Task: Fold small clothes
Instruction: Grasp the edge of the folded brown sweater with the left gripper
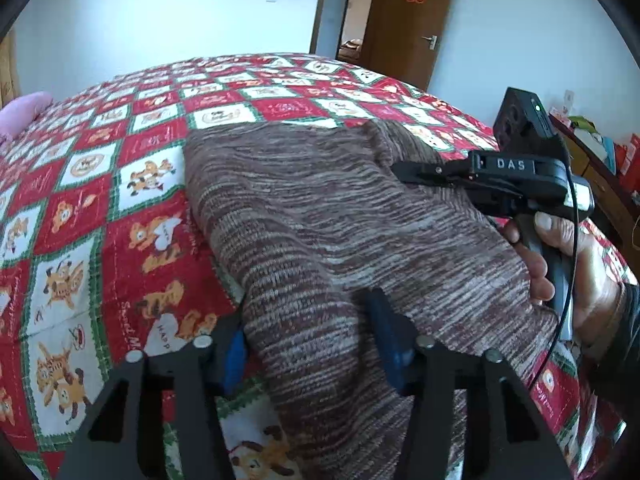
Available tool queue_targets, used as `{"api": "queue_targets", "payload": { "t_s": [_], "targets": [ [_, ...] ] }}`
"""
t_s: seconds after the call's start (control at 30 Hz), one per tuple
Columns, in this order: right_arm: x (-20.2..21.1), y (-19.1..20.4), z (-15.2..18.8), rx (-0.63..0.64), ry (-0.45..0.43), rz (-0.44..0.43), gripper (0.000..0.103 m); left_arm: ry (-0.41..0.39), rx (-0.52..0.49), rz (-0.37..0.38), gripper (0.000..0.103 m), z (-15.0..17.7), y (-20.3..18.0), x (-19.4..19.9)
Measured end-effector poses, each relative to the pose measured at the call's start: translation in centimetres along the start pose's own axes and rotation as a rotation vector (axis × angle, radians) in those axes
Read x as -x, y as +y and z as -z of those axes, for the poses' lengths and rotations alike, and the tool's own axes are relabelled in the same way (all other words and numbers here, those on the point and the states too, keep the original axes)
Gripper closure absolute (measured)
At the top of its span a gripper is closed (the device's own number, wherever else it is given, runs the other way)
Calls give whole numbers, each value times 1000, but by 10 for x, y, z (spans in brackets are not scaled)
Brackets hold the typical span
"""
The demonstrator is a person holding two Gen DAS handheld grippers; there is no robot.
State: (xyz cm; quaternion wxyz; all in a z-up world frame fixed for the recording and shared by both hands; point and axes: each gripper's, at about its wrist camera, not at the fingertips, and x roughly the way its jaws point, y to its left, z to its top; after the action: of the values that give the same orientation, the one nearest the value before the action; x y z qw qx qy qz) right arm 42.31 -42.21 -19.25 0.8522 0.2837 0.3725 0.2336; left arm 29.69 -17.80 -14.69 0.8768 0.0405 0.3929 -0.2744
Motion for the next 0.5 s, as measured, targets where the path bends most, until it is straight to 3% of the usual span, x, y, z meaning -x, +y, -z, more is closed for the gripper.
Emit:
{"api": "queue_targets", "payload": {
  "t_s": [0.33,0.5],
  "targets": [
    [-5,3,1,19,16,72,76,3,-46,-33,64,-2,-10,2],
    [-5,11,1,44,13,123,76,34,-3,-19,71,-7,-5,4]
  ]
}}
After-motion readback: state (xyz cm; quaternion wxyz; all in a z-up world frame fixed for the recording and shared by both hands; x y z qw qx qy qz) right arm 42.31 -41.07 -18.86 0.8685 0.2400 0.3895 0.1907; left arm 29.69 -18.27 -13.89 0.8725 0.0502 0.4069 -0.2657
